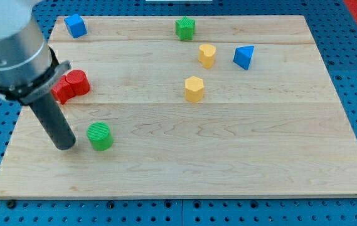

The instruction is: Push the green circle to the blue triangle

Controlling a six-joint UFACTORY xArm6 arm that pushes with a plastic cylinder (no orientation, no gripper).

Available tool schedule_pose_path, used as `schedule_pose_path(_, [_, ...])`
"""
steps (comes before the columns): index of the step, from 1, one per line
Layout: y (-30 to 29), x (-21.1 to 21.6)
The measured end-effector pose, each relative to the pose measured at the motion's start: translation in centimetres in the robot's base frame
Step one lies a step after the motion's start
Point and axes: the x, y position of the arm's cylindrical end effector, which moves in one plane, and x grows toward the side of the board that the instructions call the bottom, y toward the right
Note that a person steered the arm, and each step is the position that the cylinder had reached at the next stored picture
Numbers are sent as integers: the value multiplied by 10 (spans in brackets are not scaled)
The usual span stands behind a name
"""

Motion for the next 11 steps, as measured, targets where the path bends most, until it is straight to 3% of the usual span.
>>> schedule_pose_path(2, [134,-47])
schedule_pose_path(3, [101,-74])
schedule_pose_path(8, [218,-169])
schedule_pose_path(9, [269,-184])
schedule_pose_path(10, [269,-159])
schedule_pose_path(11, [282,-173])
